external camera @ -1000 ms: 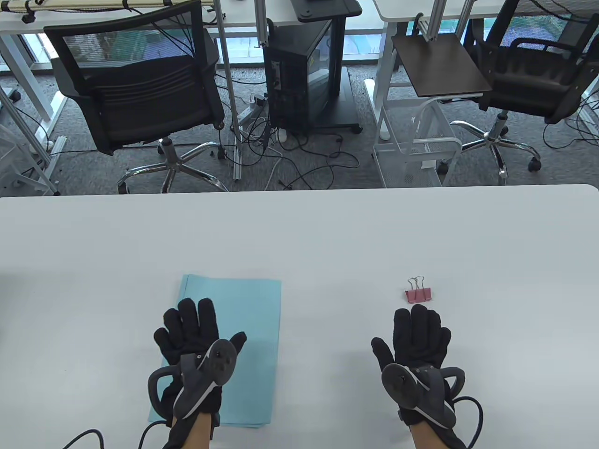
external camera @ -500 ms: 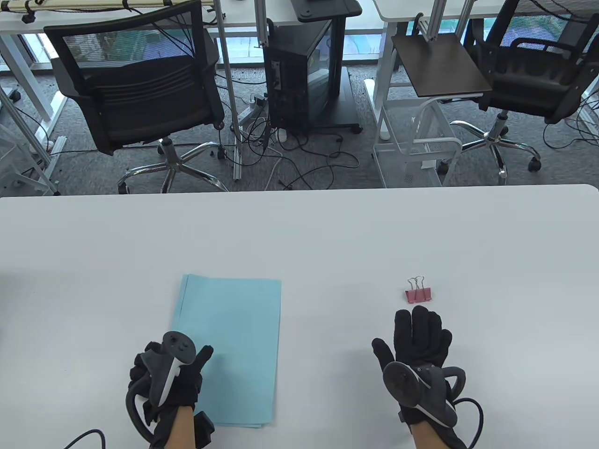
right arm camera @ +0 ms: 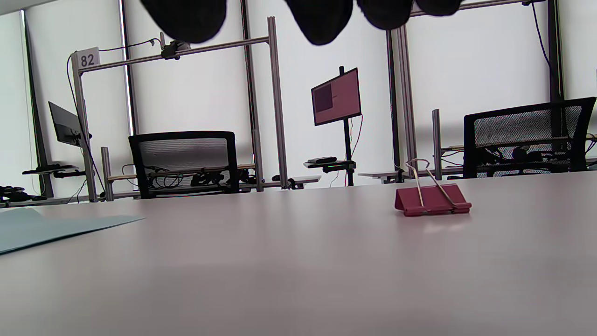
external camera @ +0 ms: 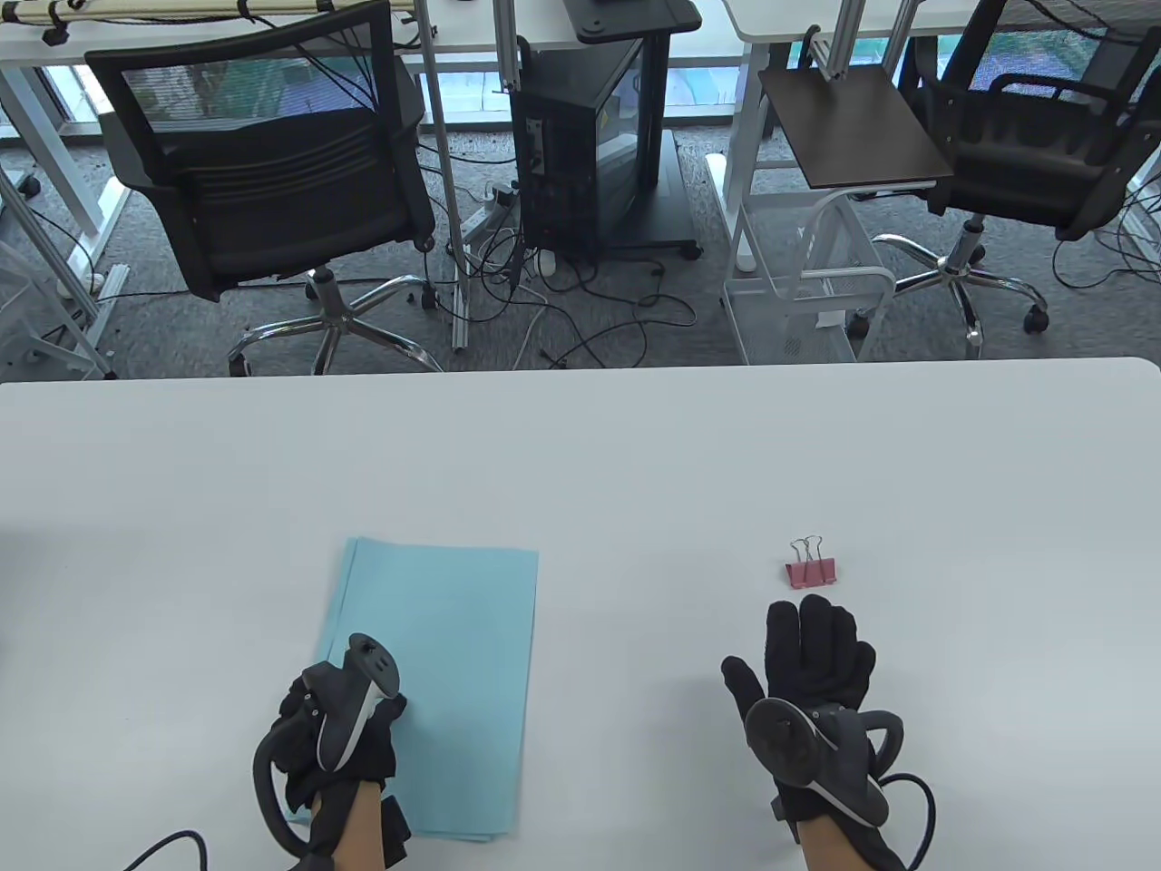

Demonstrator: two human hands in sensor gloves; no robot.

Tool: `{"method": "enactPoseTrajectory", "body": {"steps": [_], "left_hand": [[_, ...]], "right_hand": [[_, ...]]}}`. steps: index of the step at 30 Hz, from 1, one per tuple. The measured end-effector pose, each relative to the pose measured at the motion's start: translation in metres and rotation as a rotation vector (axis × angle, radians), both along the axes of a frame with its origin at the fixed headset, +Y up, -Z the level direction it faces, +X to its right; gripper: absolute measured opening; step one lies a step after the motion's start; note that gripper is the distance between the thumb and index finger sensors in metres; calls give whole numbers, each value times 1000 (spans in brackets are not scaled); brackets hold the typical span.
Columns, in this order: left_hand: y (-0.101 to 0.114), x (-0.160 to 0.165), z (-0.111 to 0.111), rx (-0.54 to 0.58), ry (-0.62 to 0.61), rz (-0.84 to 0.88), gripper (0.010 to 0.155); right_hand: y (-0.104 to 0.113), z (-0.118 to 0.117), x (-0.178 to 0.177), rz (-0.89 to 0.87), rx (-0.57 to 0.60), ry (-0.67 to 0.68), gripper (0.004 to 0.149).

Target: Clip paper with binder clip (Right hand to clip)

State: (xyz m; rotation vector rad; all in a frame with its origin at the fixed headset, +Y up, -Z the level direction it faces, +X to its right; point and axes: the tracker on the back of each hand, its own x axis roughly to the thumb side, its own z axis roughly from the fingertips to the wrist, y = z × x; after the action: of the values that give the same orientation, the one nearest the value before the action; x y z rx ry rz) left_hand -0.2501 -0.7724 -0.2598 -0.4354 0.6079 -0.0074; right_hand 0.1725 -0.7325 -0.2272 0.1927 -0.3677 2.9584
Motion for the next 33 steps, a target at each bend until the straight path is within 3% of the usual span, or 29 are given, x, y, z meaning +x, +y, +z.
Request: {"method": "enactPoseTrajectory", "body": {"steps": [5, 10, 15, 21, 25, 29, 33], "left_hand": [[0, -13, 3, 46, 63, 134, 88], [-1, -26, 7, 141, 148, 245, 64], [5, -24, 8, 228, 147, 408, 45], [31, -4, 7, 432, -37, 565, 48], [60, 20, 11, 602, -239, 630, 50], [87, 45, 21, 772, -504, 787, 49], [97, 67, 28, 859, -706, 1132, 48]], "right_hand": [[0, 0, 0, -7, -8, 1, 80], [-1, -1, 0, -22, -19, 3, 80], [-1, -2, 1, -26, -32, 4, 79], [-1, -2, 0, -70, -50, 30, 80], [3, -2, -3, -177, -60, 83, 82], [8, -1, -6, -431, -87, 189, 94], [7, -5, -4, -815, -214, 379, 109]]}}
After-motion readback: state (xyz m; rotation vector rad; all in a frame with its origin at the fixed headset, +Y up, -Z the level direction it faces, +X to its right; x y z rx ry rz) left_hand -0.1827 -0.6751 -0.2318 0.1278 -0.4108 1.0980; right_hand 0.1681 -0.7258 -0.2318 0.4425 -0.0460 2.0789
